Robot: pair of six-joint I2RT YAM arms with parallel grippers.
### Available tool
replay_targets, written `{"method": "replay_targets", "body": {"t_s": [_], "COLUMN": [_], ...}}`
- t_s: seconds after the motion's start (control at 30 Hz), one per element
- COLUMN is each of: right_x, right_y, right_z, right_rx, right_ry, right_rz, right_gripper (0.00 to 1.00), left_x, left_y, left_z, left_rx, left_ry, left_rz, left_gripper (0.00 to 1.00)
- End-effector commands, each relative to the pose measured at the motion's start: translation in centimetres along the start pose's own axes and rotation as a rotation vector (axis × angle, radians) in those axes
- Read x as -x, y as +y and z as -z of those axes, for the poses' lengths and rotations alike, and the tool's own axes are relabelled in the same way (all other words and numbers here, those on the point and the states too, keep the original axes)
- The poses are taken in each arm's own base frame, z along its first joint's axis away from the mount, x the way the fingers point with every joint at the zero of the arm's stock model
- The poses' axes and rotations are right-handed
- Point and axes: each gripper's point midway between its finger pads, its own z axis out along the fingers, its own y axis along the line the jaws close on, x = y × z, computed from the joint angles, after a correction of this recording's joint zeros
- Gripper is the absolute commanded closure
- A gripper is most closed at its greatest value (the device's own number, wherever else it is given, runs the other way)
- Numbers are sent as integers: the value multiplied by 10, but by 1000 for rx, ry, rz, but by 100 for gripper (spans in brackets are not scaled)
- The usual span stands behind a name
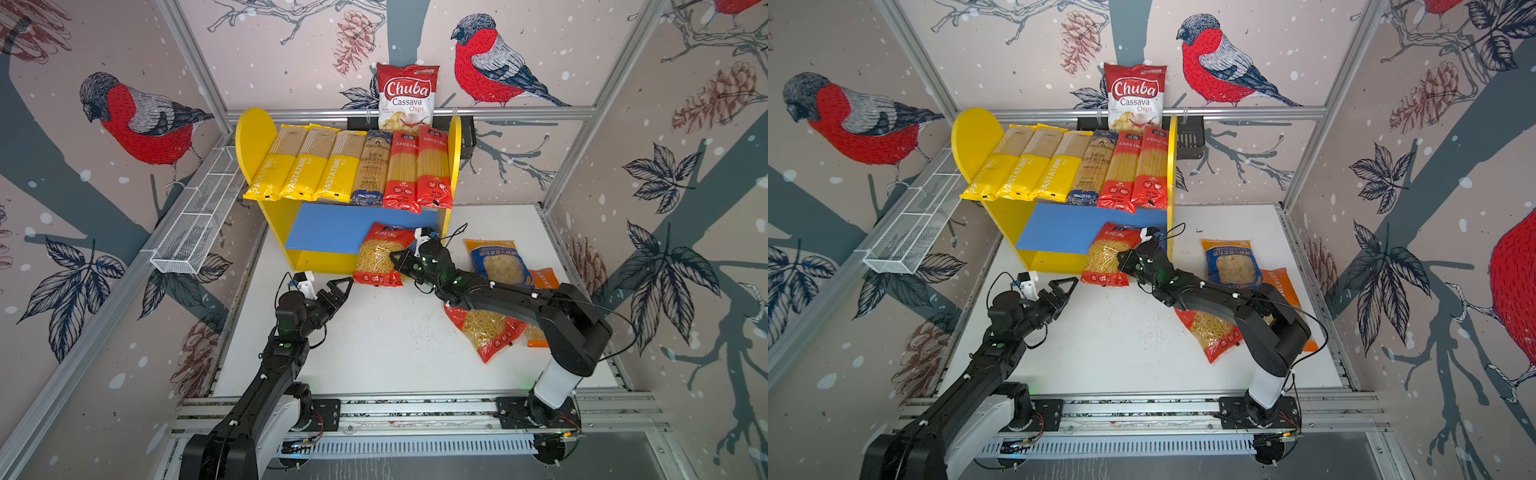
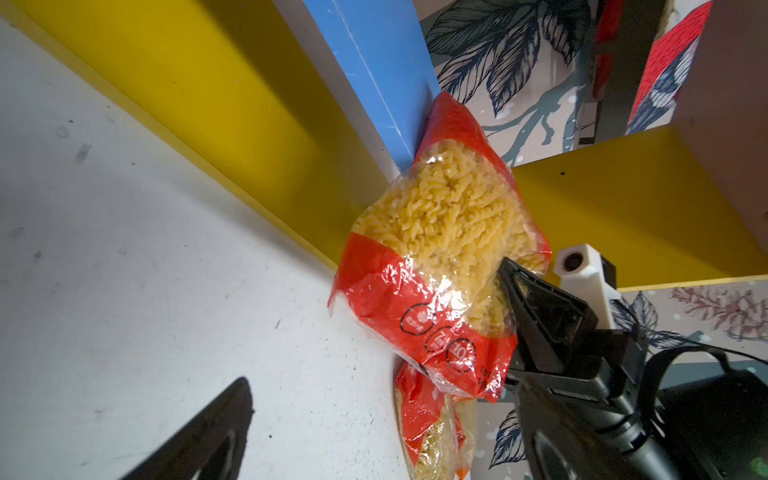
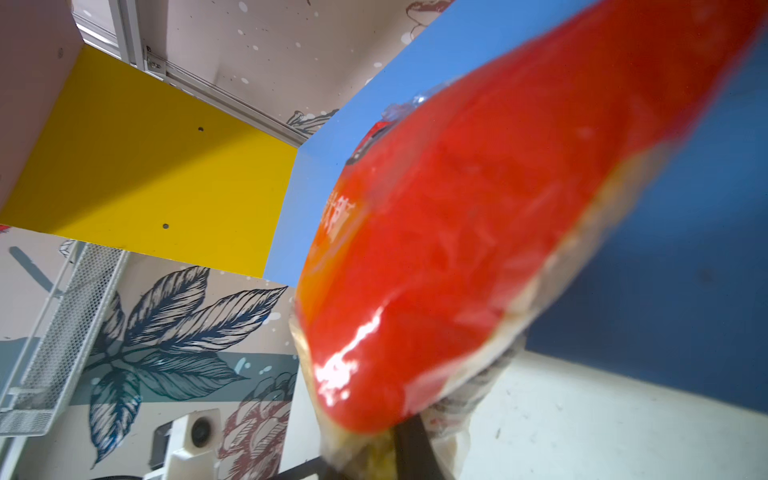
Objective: Place and organize the pasta boxes and bags onto the shelf
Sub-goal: 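Carry the fusilli bag toward the lower shelf with both grippers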
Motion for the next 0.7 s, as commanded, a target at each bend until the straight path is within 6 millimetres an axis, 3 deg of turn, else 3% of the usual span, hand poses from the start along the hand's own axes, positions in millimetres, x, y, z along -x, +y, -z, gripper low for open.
{"method": "replay_targets", "body": {"t_s": [0.0, 0.23, 0.47, 0.57, 0.67], "right_x": [2, 6, 7, 14, 26], "right_y": [26, 55, 79, 87, 107], "right_z": [-2, -14, -19, -21, -24], "right_rx": [112, 272, 339, 371, 433], "right_ry": [28, 42, 44, 35, 17], "right_rz": [-120, -252, -278, -304, -306], "right_gripper": [100, 100, 100, 100, 100], "left_x": [12, 17, 23, 24, 29], "left_y": [-31, -41, -45, -46, -51], "left_z": [3, -6, -14, -13, -11], "left_rx": [-162, -212, -208, -203, -209], "left_ry": [-58, -69, -61, -67, -76], "left_rz": [23, 59, 57, 56, 61], "left_gripper": [3, 3, 3, 4, 4]}}
